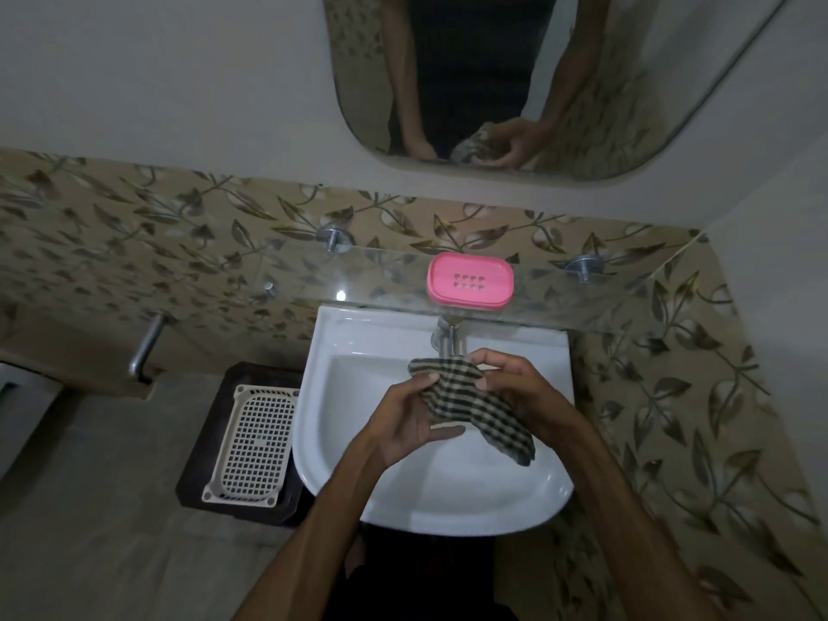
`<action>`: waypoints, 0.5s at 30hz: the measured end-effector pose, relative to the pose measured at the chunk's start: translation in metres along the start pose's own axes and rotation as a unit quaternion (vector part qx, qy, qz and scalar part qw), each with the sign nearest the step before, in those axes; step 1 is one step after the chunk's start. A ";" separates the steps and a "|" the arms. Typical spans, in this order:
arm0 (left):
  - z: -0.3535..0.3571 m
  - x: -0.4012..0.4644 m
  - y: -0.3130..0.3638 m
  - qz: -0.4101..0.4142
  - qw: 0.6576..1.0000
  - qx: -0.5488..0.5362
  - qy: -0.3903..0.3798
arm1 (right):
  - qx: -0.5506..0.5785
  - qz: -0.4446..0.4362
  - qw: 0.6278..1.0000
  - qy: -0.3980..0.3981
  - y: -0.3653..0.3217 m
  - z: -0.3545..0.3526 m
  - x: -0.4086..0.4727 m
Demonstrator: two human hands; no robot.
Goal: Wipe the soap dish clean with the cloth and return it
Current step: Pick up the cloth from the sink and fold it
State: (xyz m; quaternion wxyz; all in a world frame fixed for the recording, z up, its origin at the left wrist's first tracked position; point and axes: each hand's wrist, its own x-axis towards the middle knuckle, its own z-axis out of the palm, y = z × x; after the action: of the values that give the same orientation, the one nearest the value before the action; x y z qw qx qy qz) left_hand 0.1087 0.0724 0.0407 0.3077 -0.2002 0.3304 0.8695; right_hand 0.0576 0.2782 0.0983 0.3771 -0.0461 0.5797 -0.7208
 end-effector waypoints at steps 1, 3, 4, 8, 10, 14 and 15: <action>-0.002 -0.003 0.001 0.008 1.000 -0.004 0.010 | -0.005 0.017 1.000 0.002 0.001 0.000 0.000; -0.011 -0.009 0.002 0.043 0.998 0.011 0.052 | -0.047 0.062 0.996 0.041 0.006 -0.006 -0.001; -0.017 -0.012 0.003 0.069 0.993 0.036 0.084 | -0.080 0.087 0.991 0.064 0.010 -0.012 -0.003; -0.035 -0.028 0.013 0.140 0.963 0.158 0.166 | -0.191 0.190 0.962 0.041 0.030 -0.032 -0.011; -0.036 -0.034 0.013 0.157 0.956 0.184 0.167 | -0.215 0.224 0.951 0.010 0.039 -0.035 -0.012; -0.038 -0.041 0.012 0.183 0.956 0.147 0.178 | -0.094 0.212 0.973 -0.005 0.050 -0.040 -0.012; -0.040 -0.042 0.012 0.186 0.956 0.137 0.182 | -0.047 0.203 0.978 -0.010 0.052 -0.038 -0.011</action>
State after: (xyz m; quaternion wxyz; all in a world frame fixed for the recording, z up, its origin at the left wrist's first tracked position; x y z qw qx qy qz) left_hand 0.1373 0.0201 0.0410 0.1000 -0.2462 0.5279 0.8066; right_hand 0.0720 0.3134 0.0446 0.5186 0.0476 0.6068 -0.6006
